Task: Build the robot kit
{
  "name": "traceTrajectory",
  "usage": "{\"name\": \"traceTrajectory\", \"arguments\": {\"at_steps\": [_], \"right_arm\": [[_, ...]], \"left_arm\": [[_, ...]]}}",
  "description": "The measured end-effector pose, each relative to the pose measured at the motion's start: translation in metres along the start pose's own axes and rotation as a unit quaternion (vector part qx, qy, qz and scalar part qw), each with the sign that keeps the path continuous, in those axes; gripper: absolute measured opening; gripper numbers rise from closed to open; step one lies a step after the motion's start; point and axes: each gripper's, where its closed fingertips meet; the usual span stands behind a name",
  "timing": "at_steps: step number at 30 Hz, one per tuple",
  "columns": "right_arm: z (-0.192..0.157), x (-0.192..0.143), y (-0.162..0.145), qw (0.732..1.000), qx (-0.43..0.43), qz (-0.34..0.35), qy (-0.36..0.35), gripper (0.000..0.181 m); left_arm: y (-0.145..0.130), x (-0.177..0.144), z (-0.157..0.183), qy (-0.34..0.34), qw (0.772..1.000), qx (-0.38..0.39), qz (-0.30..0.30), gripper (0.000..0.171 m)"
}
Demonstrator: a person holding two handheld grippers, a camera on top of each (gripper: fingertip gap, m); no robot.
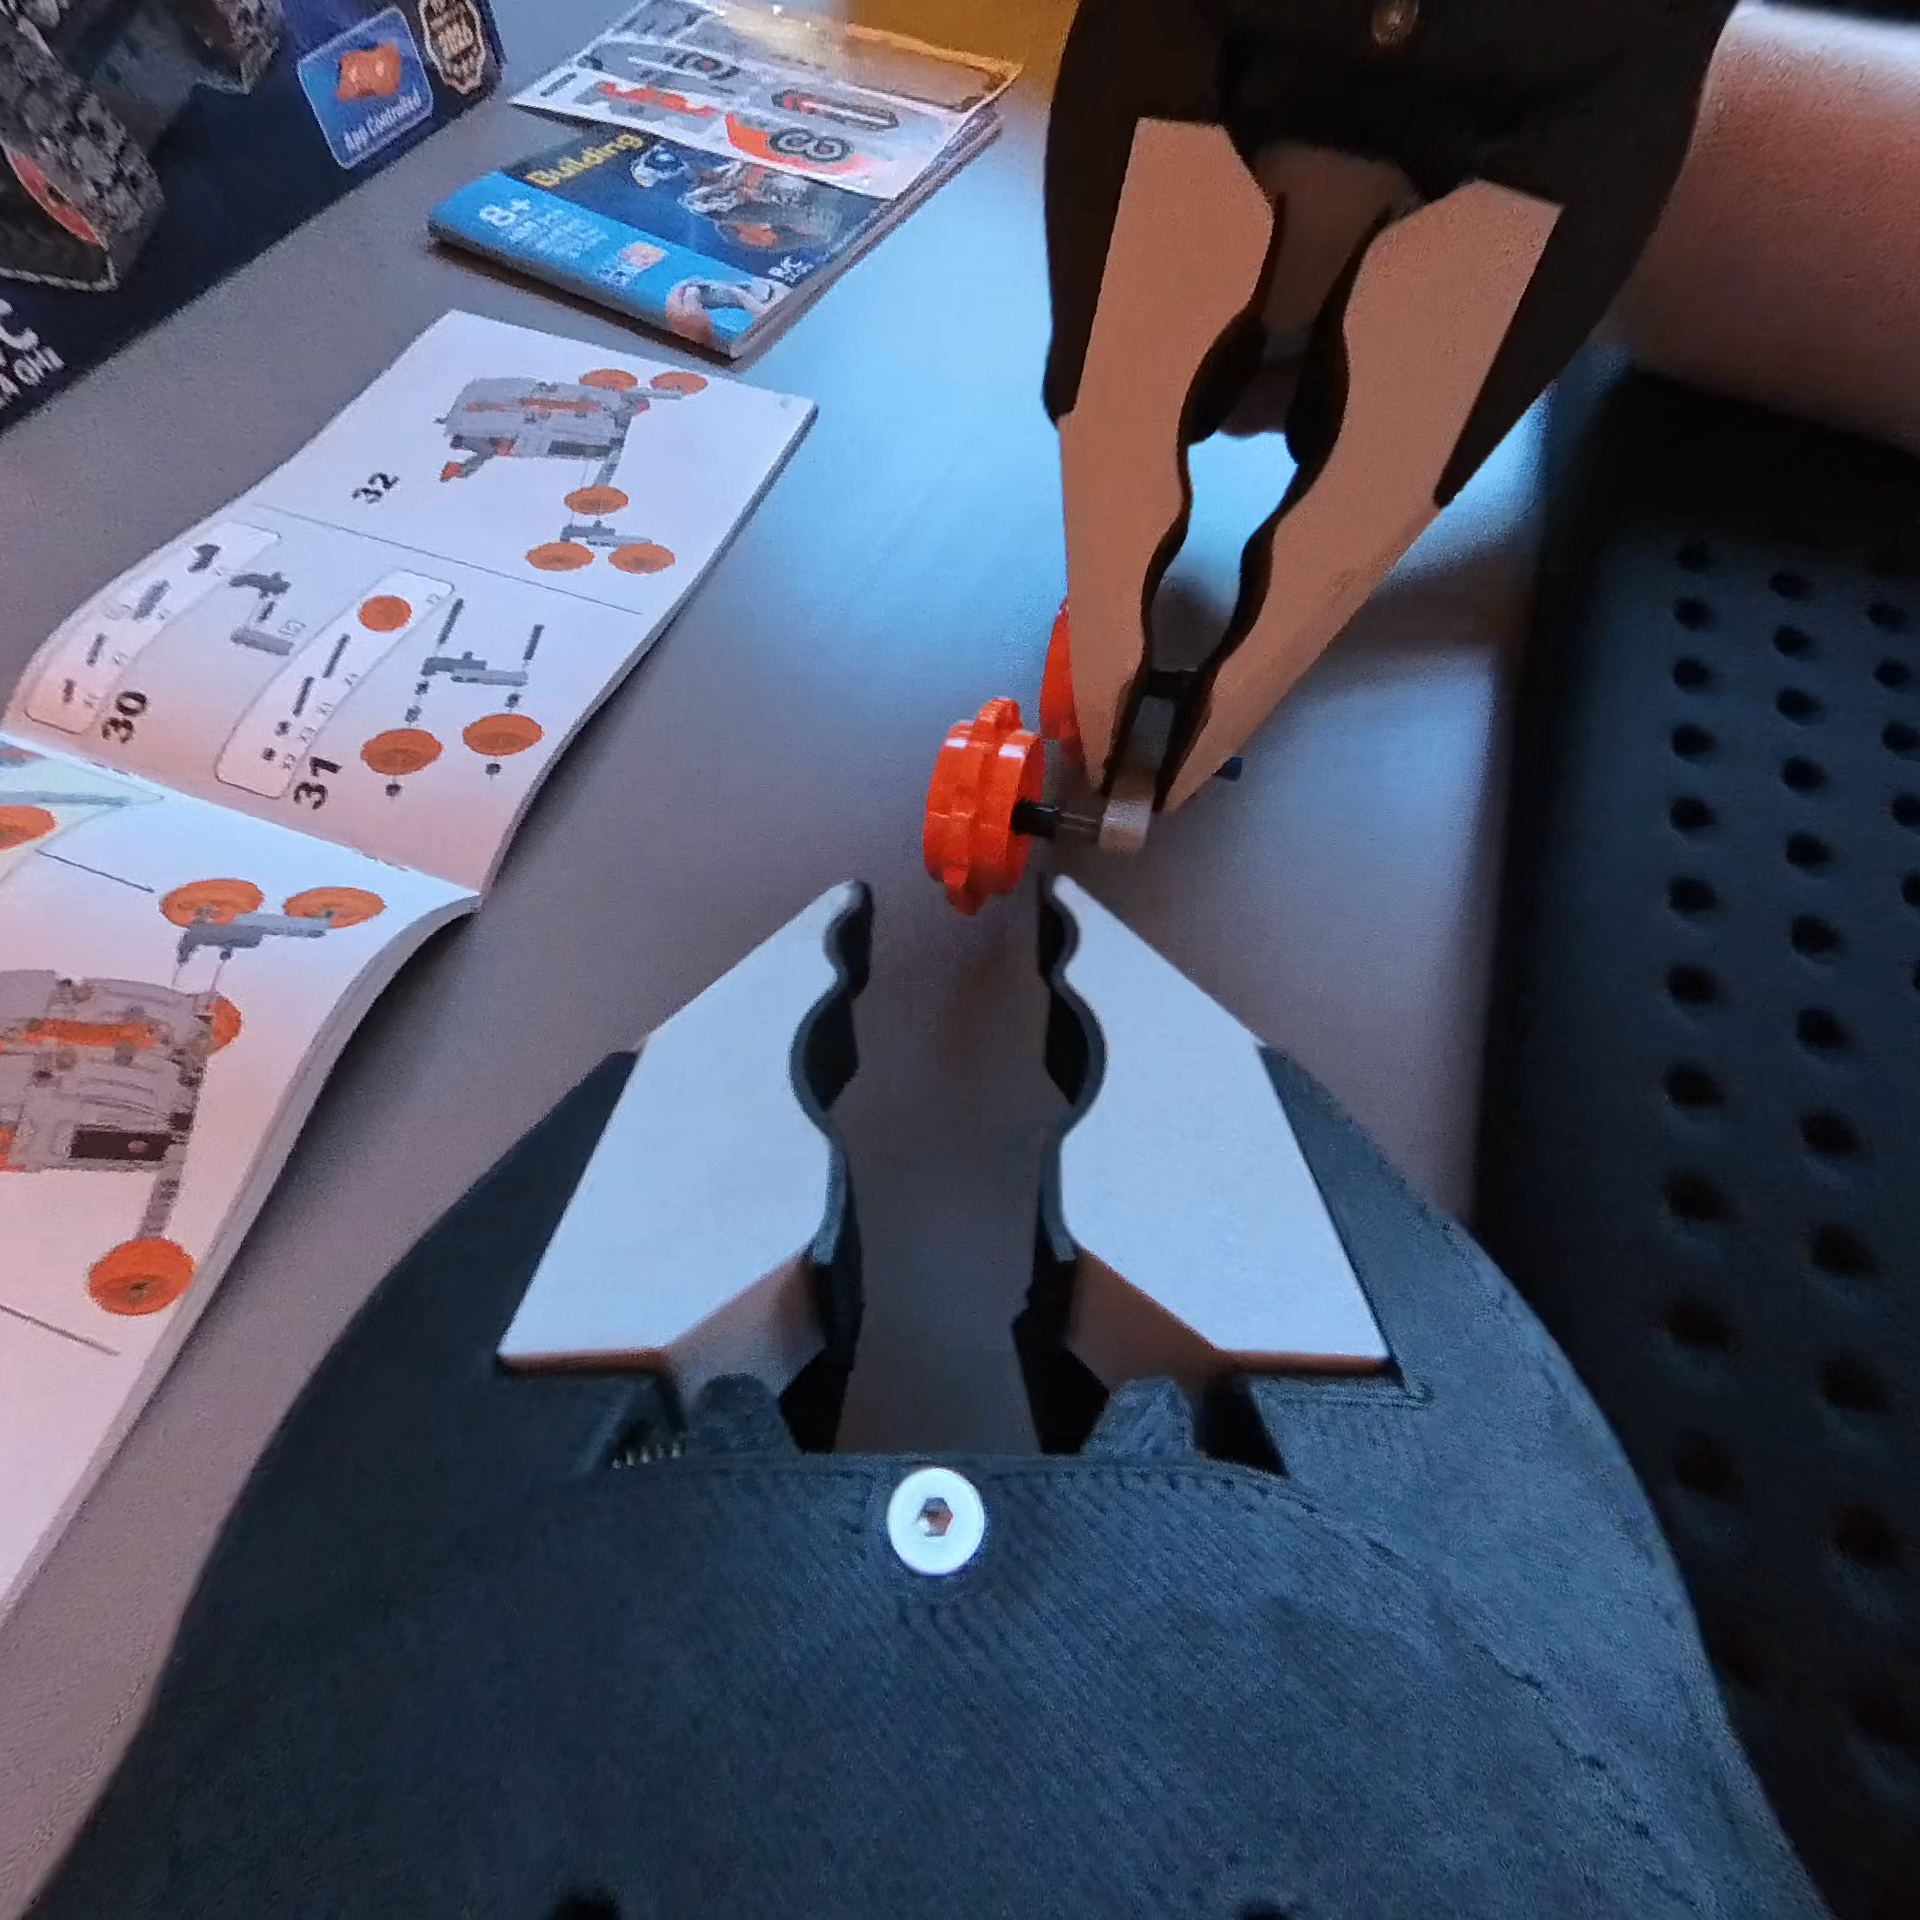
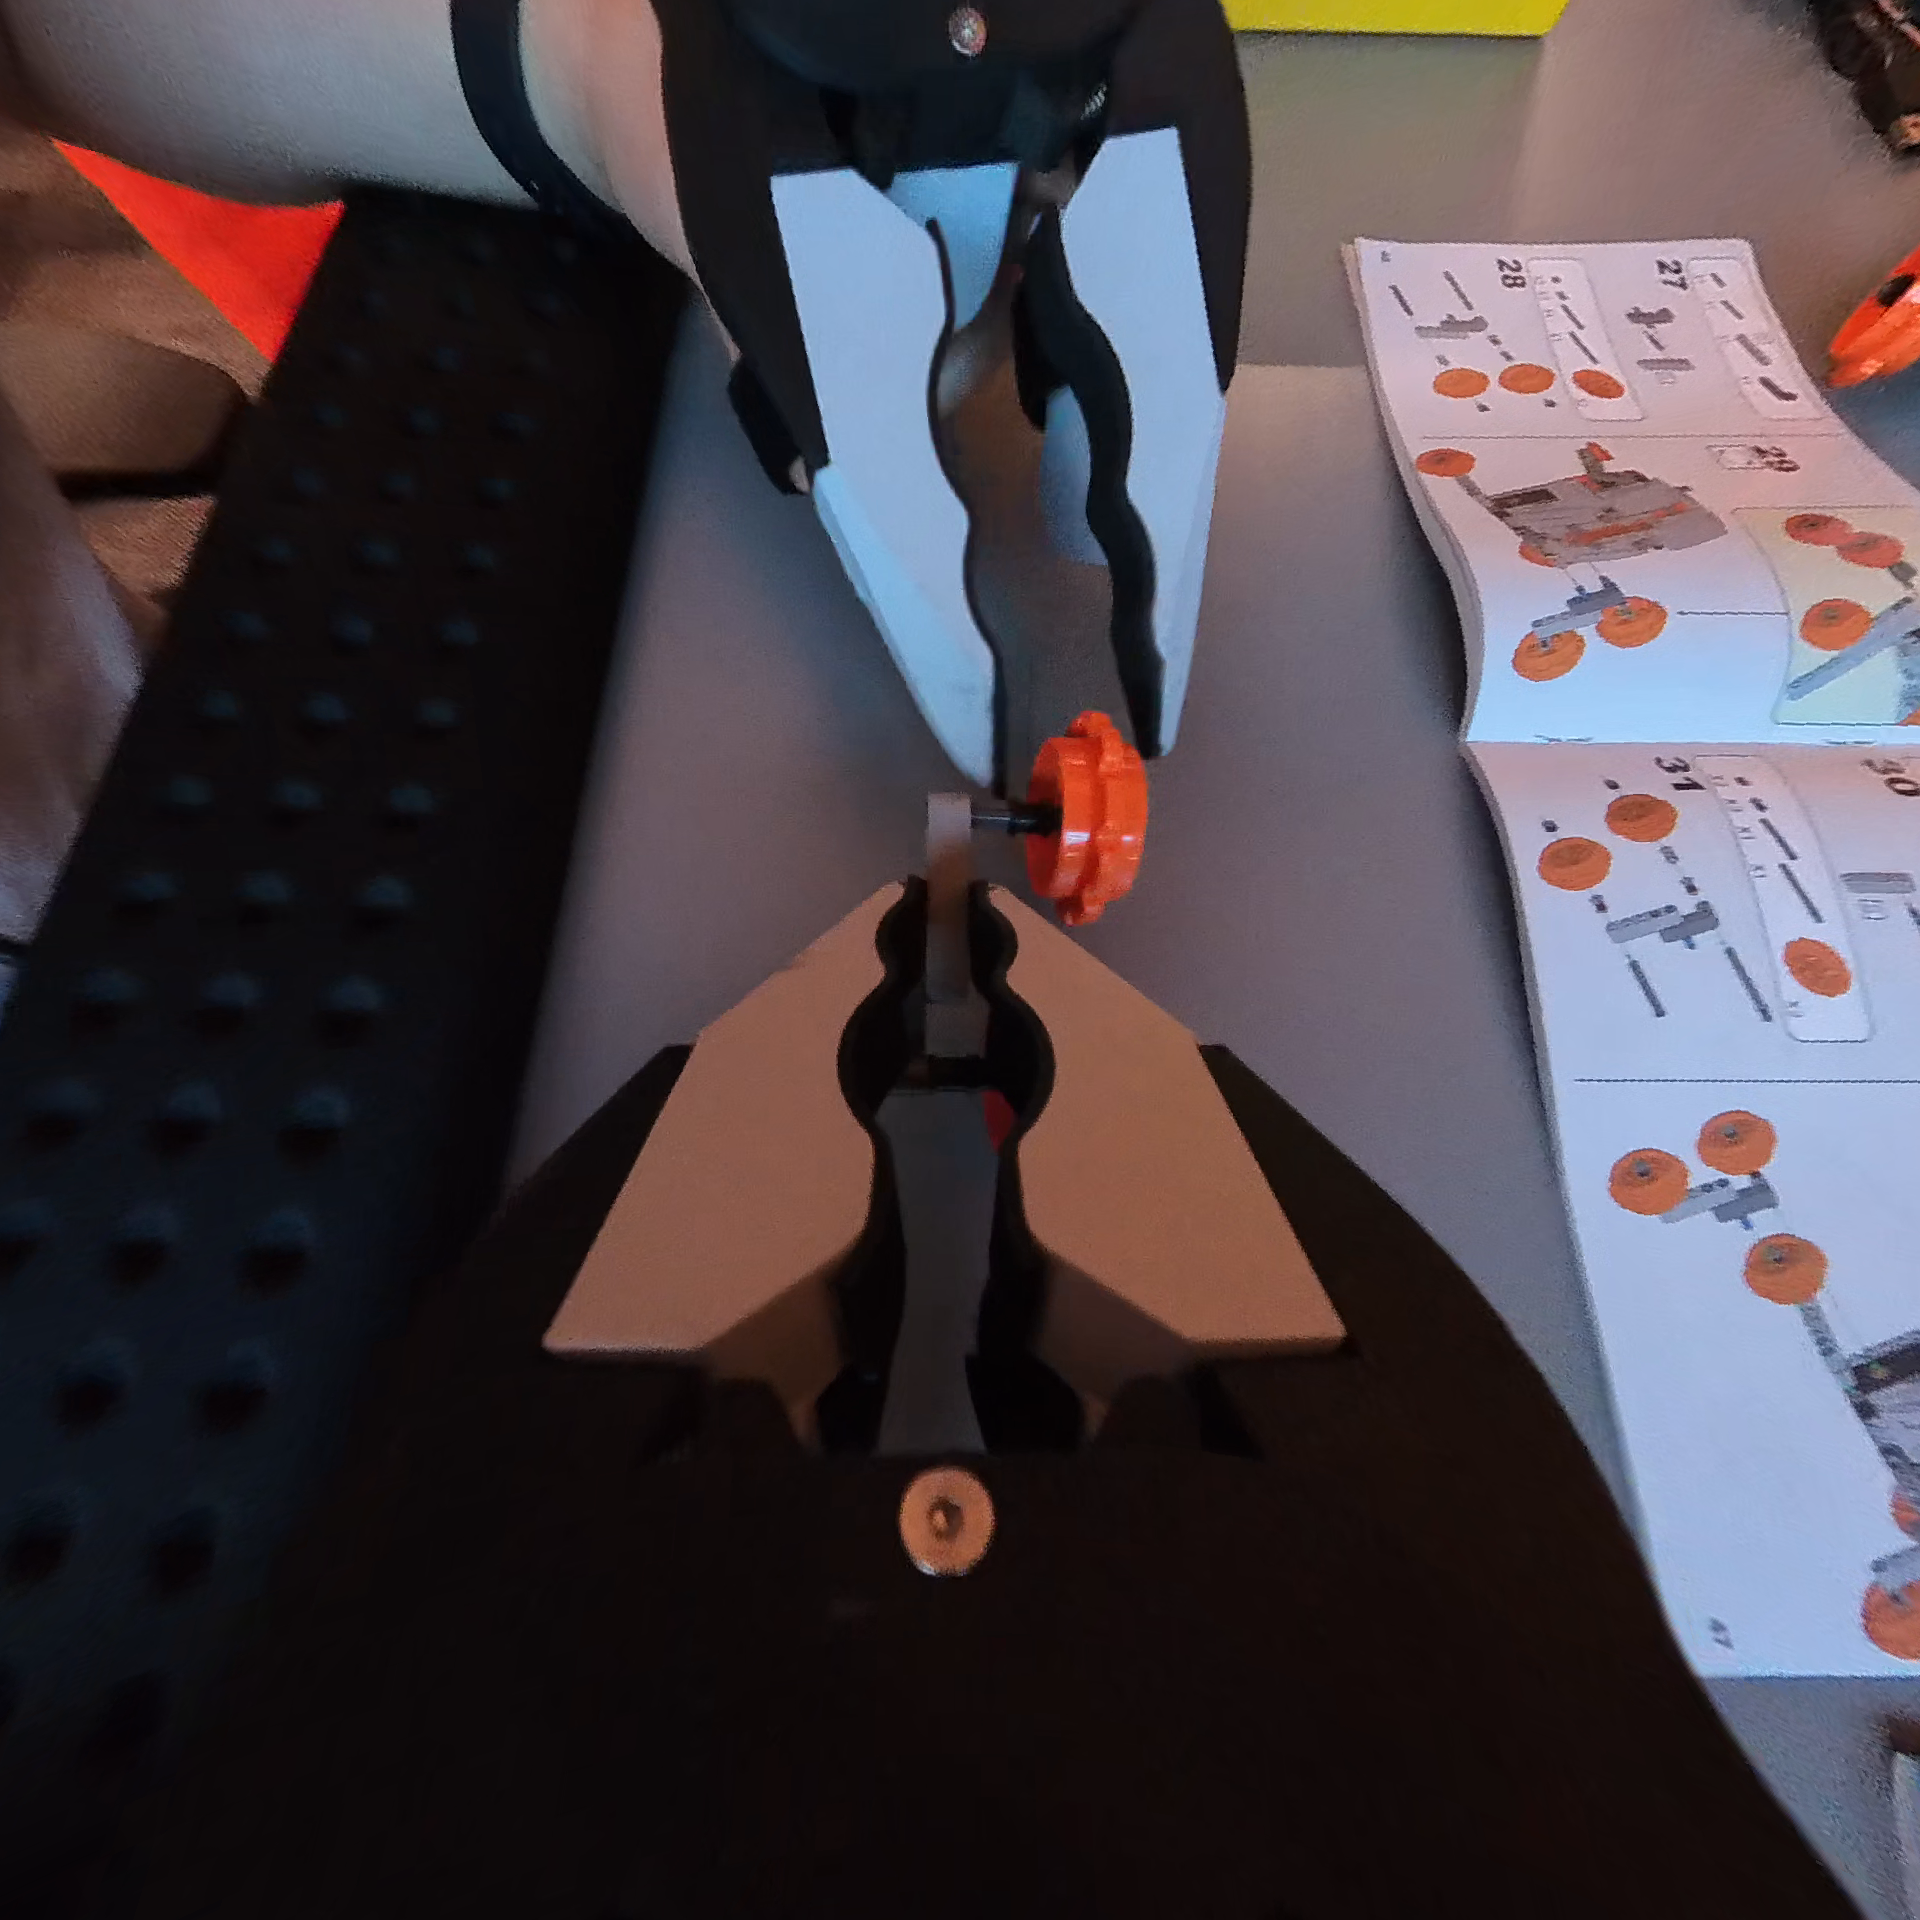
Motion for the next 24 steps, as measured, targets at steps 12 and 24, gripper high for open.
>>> {"name": "traceTrajectory", "arguments": {"at_steps": [12,24], "right_arm": [[-0.013,0.001,-0.004,0.994,0.076,-0.005,0.08,0.006],[-0.017,0.001,-0.004,0.993,0.071,0.001,0.091,0.006]], "left_arm": [[0.005,0.007,0.024,-0.036,0.999,-0.007,-0.007,0.044],[0.002,0.008,0.032,-0.109,0.992,-0.063,-0.014,0.039]]}}
Point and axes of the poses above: each gripper's, where its closed fingertips meet, x out along the fingers, y out of its top, z = x × y across the jaws, and after that the axes turned 6 degrees about -z, right-handed
